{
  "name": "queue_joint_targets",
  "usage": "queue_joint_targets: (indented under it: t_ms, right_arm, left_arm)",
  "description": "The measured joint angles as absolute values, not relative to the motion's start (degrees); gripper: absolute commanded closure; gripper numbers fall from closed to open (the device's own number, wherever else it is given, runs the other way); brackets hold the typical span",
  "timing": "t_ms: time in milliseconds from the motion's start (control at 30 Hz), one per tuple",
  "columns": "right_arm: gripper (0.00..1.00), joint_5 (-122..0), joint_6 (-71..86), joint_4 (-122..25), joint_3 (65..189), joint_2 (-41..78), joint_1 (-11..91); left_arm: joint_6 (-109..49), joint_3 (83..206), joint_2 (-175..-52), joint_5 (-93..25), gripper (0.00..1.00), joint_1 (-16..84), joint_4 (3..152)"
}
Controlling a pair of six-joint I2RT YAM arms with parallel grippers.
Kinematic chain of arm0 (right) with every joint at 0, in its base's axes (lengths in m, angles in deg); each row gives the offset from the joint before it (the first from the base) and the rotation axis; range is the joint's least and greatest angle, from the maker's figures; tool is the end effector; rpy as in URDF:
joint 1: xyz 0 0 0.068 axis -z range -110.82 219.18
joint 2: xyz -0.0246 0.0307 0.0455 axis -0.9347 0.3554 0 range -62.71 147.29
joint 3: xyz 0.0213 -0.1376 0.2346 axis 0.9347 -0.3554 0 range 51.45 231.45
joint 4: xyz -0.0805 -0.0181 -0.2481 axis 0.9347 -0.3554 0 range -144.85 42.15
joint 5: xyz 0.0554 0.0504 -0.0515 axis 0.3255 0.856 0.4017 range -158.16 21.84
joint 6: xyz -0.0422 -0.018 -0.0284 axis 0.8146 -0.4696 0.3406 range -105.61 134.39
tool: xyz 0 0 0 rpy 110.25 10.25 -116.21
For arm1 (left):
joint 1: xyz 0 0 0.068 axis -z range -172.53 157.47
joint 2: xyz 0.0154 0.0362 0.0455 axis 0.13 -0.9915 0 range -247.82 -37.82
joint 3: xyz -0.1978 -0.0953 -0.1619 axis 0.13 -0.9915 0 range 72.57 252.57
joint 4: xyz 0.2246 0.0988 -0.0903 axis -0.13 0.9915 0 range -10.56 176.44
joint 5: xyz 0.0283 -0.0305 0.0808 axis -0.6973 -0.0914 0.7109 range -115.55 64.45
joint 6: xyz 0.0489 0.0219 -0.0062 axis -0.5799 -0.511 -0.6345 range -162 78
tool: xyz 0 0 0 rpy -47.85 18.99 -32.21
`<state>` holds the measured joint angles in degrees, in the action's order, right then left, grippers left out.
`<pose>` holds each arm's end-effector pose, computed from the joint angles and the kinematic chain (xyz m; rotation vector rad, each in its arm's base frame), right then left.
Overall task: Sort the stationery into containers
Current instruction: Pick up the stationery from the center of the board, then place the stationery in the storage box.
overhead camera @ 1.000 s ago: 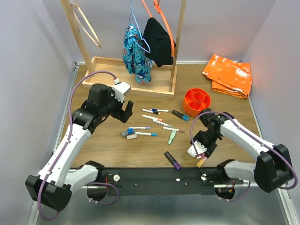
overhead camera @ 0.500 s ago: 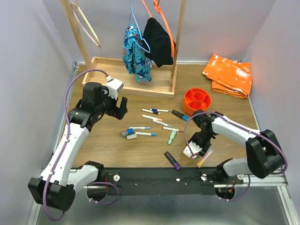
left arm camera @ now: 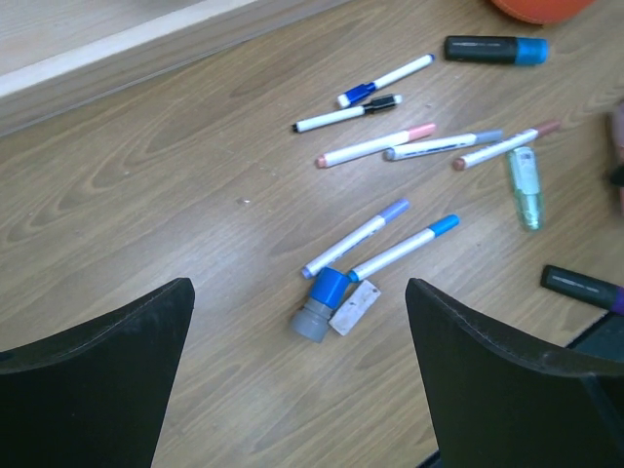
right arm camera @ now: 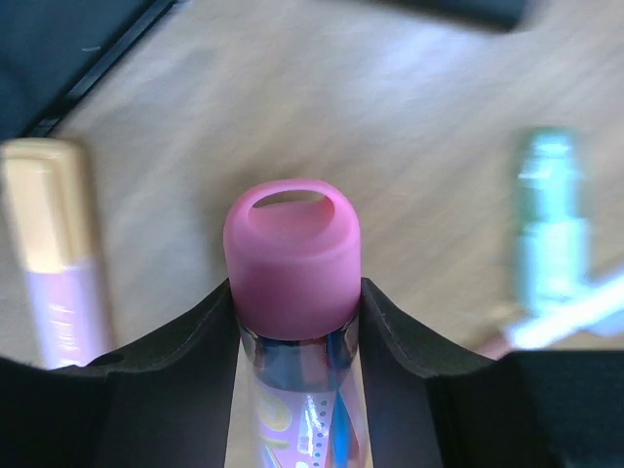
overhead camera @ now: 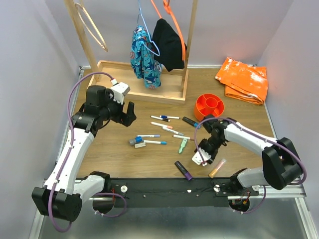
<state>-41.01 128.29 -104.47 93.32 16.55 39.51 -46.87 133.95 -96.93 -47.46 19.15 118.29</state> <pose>0.1608 0.1104 0.1664 -2.6705 0.9038 0.5714 0.2057 -0.0561 0.3460 0.5258 2.1344 -0.4882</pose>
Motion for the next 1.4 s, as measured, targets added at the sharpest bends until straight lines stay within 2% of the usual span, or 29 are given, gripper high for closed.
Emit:
queue_joint_targets:
  t_ms: [133, 200, 300, 433, 500, 533, 733, 1000, 1400]
  right_arm:
    - [0.99, -36.20, 126.11, -103.83, 101.84, 16.33, 39.23]
    - [0.99, -33.53, 117.52, -100.51, 109.08, 16.11, 39.12]
    - [0.99, -31.35, 97.32, -90.35, 118.12, 15.70, 38.86]
    - [0.99, -31.89, 62.68, -74.48, 126.87, 15.70, 40.93]
    - [0.99, -33.14, 51.23, -68.97, 127.04, 15.04, 42.99]
    - [0.99, -36.53, 40.69, -62.74, 125.49, 13.93, 44.56]
    - [0.99, -49.90, 18.33, -48.19, 113.80, 8.71, 46.31]
    - [0.99, -65.73, 9.46, -34.98, 105.23, 8.68, 48.30]
    - [0.99, -72.24, 8.60, -24.75, 100.60, 13.03, 53.91]
  left_arm:
    - [-46.87, 135.70, -98.09, -51.37, 0.02, 19.15, 119.01]
    - [-46.95, 135.94, -98.37, -52.81, 0.02, 19.17, 118.94]
    - [-47.35, 135.94, -99.38, -54.39, 0.02, 19.22, 118.83]
    - [-47.70, 136.51, -102.40, -55.46, 0.02, 19.22, 118.16]
    - [-47.74, 137.25, -103.79, -55.79, 0.02, 19.22, 117.98]
    - [-47.72, 138.43, -105.22, -56.12, 0.02, 19.22, 118.00]
    - [-47.70, 141.82, -108.45, -56.31, 0.02, 19.22, 117.04]
    - [-47.70, 142.34, -112.65, -56.31, 0.03, 20.73, 116.85]
    - [-48.13, 145.51, -117.70, -56.25, 0.03, 25.71, 117.20]
